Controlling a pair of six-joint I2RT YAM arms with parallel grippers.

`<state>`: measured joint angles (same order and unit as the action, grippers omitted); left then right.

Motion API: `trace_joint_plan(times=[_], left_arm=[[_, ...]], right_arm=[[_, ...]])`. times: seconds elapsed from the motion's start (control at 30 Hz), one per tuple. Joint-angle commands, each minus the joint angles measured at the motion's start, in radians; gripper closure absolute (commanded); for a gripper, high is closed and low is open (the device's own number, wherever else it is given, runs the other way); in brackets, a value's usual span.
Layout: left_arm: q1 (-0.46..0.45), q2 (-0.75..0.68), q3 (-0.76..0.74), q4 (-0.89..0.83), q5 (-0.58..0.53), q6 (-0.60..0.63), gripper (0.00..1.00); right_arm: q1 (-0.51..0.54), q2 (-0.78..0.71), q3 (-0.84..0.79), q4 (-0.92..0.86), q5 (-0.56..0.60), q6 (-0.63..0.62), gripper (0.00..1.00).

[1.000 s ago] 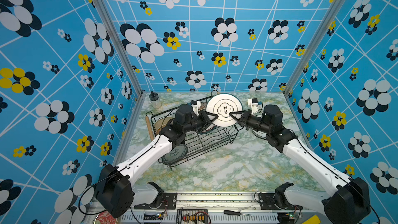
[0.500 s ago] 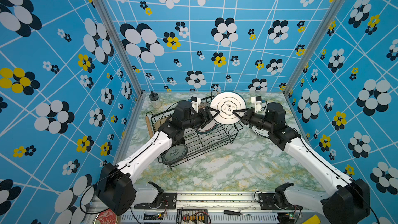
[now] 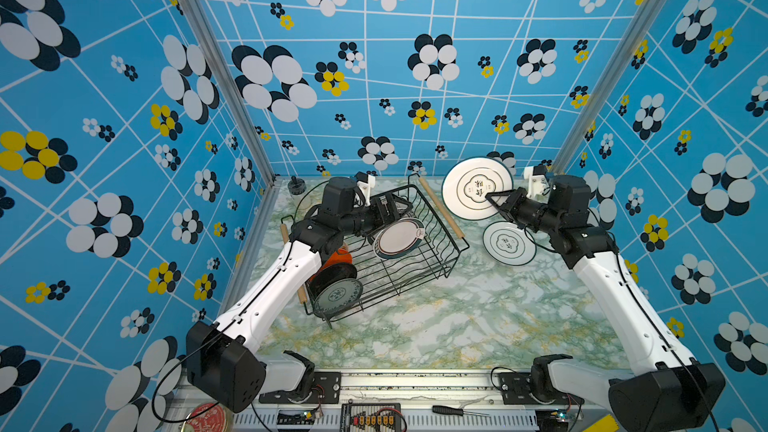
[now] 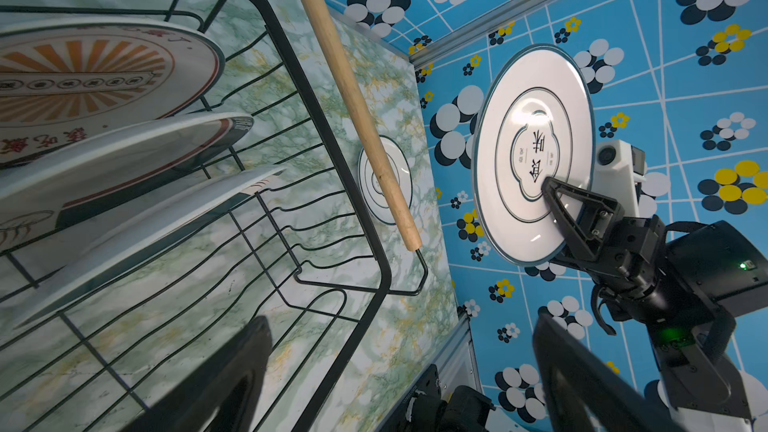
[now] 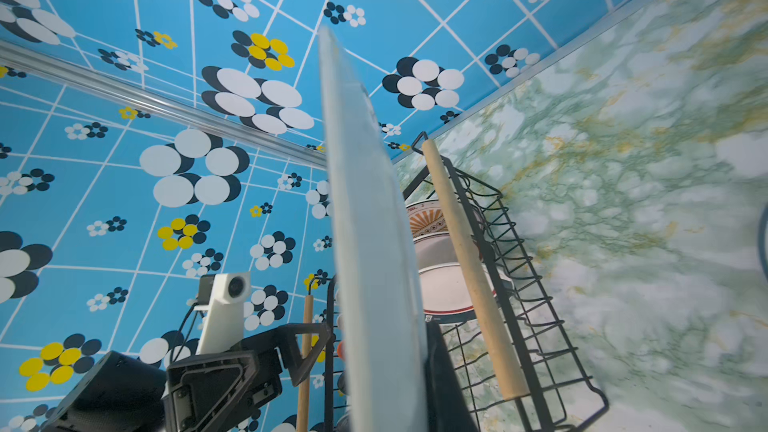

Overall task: Unload the plates from the dish rack
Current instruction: 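Carry the plate away from the rack with the right gripper while the left releases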

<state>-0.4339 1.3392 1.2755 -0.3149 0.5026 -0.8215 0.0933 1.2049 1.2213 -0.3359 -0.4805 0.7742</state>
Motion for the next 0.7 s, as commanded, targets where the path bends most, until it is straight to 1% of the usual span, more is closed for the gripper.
trace_joint_plan(times=[0.0, 0.07, 0.17, 0.23, 0.3, 0.4, 0.43, 0.53, 0.67], left_arm=[[-0.001, -0.003, 0.046, -0.171, -0.090, 0.143, 0.01], [-0.005, -0.013, 0.056, -0.221, -0.161, 0.169, 0.01], [-0.009, -0.017, 0.070, -0.264, -0.203, 0.215, 0.01], [-0.027, -0.010, 0.094, -0.307, -0.243, 0.247, 0.01], [-0.057, 0.002, 0.125, -0.363, -0.325, 0.274, 0.01], [-0.095, 0.026, 0.160, -0.428, -0.435, 0.270, 0.01], [-0.099, 0.037, 0.170, -0.448, -0.450, 0.258, 0.01], [-0.102, 0.071, 0.189, -0.464, -0.415, 0.267, 0.01], [-0.112, 0.101, 0.197, -0.474, -0.436, 0.265, 0.01]], right_arm=[[-0.058, -0.030, 0.063, -0.186, 0.067, -0.154, 1.00], [-0.091, -0.036, 0.069, -0.233, 0.099, -0.187, 1.00], [-0.132, -0.050, 0.062, -0.287, 0.168, -0.224, 1.00], [-0.155, -0.058, 0.056, -0.324, 0.230, -0.241, 1.00], [-0.173, -0.068, 0.040, -0.346, 0.294, -0.252, 1.00], [-0.211, -0.067, 0.011, -0.356, 0.310, -0.247, 1.00], [-0.223, -0.065, -0.003, -0.353, 0.305, -0.244, 1.00], [-0.265, -0.049, -0.064, -0.311, 0.290, -0.242, 1.00], [-0.331, -0.016, -0.152, -0.231, 0.261, -0.242, 1.00]])
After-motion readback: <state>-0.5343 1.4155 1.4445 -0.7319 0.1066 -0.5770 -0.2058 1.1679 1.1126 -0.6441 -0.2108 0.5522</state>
